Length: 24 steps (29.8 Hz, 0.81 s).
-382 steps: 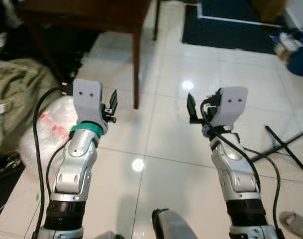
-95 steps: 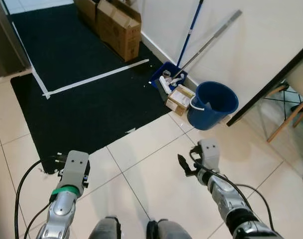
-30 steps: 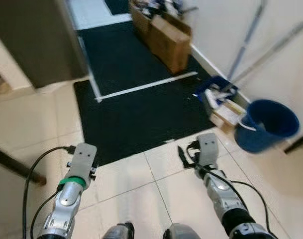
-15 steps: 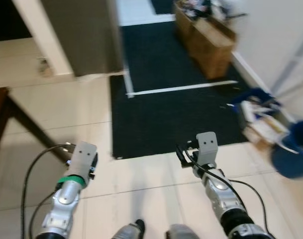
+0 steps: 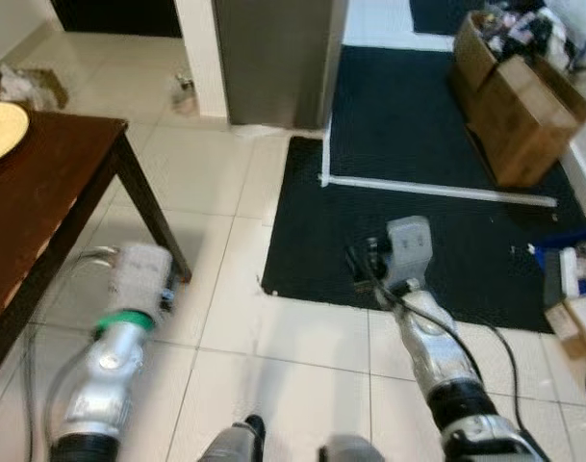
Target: Setting the table
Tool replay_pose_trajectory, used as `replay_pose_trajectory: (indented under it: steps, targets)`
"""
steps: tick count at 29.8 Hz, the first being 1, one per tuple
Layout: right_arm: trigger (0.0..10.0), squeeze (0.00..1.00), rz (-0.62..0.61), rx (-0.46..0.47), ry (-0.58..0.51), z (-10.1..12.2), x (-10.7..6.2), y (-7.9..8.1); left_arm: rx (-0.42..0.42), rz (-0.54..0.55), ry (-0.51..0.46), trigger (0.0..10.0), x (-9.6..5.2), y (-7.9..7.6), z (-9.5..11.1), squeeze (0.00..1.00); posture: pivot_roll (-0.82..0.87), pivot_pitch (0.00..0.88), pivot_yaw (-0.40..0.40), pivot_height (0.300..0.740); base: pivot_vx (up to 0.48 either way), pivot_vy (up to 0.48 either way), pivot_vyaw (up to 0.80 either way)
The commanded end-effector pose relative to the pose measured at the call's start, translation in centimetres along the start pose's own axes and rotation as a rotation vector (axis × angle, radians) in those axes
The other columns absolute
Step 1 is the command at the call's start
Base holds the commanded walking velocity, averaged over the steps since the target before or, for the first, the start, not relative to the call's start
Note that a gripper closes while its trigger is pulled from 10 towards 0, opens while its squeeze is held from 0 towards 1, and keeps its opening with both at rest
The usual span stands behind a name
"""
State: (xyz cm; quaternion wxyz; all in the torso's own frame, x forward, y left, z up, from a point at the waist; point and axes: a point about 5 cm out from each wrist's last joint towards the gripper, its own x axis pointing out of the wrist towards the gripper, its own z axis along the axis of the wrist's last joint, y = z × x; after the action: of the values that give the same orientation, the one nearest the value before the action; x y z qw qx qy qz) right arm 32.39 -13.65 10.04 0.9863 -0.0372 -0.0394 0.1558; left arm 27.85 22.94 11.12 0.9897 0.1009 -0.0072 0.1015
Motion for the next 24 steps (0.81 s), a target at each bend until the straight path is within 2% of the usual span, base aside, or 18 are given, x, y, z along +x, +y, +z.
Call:
replay_pose_trajectory:
  steps: [1, 2, 4, 7, 9, 11, 13, 17, 24]
  targets:
    - [10.0, 0.0, 0.01, -0.012, -0.014, 0.8, 0.2, -0.2, -0.022, 0.058, -0.006, 10.0, 0.0, 1.1, 0.6, 0.0, -0.07, 0.011, 0.024, 0.74, 0.0, 0.0, 0.8]
    - [10.0, 0.0, 0.01, -0.012, -0.014, 0.8, 0.2, -0.2, -0.022, 0.058, -0.006, 10.0, 0.0, 1.1, 0.6, 0.0, -0.07, 0.011, 0.024, 0.74, 0.0, 0.0, 0.8]
    - [10.0, 0.0, 0.006, -0.009, -0.058, 2.2, 0.7, -0.5, -0.026, 0.125, -0.065, 10.0, 0.3, 2.3, 2.3, 0.0, -0.07, 0.016, 0.014, 0.74, 0.0, 0.0, 0.8]
    - [10.0, 0.0, 0.0, 0.004, -0.082, 3.0, 0.9, -0.6, -0.026, 0.159, -0.096, 10.0, 0.4, 3.0, 3.2, 0.0, -0.07, 0.017, 0.01, 0.74, 0.0, 0.0, 0.8]
    - [10.0, 0.0, -0.026, 0.069, -0.12, 4.3, 1.4, -0.9, -0.023, 0.236, -0.139, 10.0, 1.1, 5.2, 4.9, 0.0, -0.06, 0.021, 0.004, 0.74, 0.0, 0.0, 0.8]
    - [10.0, 0.0, -0.041, 0.106, -0.13, 4.7, 1.6, -1.0, -0.018, 0.26, -0.145, 10.0, 1.4, 6.3, 5.3, 0.0, -0.05, 0.023, 0.004, 0.74, 0.0, 0.0, 0.8]
    - [10.0, 0.0, -0.048, 0.116, -0.128, 4.8, 1.6, -1.1, -0.009, 0.256, -0.134, 10.0, 1.4, 6.4, 5.1, 0.0, -0.05, 0.023, 0.004, 0.74, 0.0, 0.0, 0.8]
    - [10.0, 0.0, -0.071, 0.129, -0.121, 5.0, 1.6, -1.4, 0.035, 0.186, -0.076, 10.0, 1.2, 5.6, 4.2, 0.0, -0.06, 0.027, 0.016, 0.74, 0.0, 0.0, 0.8]
    - [10.0, 0.0, -0.073, 0.126, -0.104, 5.1, 1.2, -2.0, 0.033, 0.128, -0.046, 10.0, 1.5, 4.4, 4.1, 0.0, -0.06, 0.029, 0.022, 0.74, 0.0, 0.0, 0.8]
